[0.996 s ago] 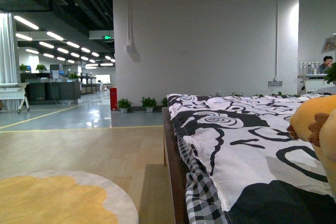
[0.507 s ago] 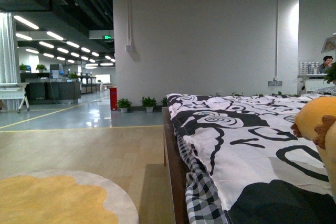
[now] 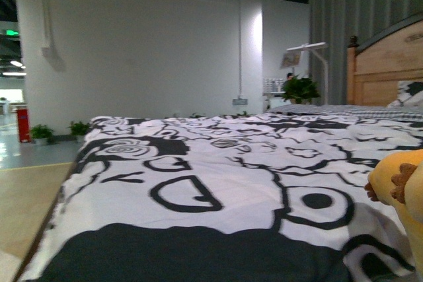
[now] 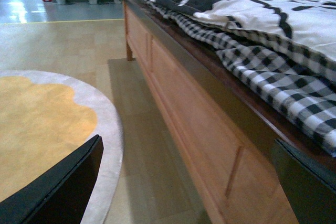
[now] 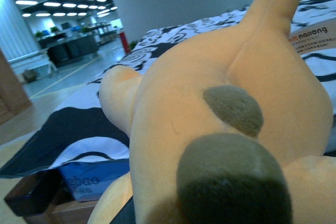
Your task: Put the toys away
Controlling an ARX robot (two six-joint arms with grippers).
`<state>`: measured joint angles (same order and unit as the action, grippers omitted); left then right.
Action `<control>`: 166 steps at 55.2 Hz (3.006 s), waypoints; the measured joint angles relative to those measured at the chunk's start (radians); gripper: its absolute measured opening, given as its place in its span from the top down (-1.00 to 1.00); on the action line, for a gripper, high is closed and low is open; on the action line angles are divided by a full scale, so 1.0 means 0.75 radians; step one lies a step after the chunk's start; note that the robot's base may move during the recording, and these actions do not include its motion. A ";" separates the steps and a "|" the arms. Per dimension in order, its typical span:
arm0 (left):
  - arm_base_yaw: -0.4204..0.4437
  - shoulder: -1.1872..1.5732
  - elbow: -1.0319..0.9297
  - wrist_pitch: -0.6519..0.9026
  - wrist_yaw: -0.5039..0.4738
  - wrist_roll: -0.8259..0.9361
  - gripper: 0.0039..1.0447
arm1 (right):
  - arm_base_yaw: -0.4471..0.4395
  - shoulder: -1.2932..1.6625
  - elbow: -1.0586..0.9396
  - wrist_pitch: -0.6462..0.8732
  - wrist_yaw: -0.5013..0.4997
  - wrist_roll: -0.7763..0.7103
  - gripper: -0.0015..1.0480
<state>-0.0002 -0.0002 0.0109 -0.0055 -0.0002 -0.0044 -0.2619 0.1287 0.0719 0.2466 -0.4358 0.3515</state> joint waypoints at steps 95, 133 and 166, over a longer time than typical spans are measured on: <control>0.003 0.001 0.000 0.006 0.001 0.013 -0.89 | 0.002 0.000 -0.005 -0.001 -0.009 0.001 0.67; 0.000 0.003 0.000 0.006 0.000 0.010 -0.89 | -0.001 -0.002 -0.006 -0.001 -0.013 0.001 0.67; 0.002 0.002 0.000 0.006 -0.002 0.010 -0.89 | 0.003 -0.002 -0.006 -0.001 -0.024 0.001 0.67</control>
<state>0.0010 0.0013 0.0109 -0.0010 -0.0017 0.0029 -0.2600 0.1276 0.0677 0.2459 -0.4538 0.3523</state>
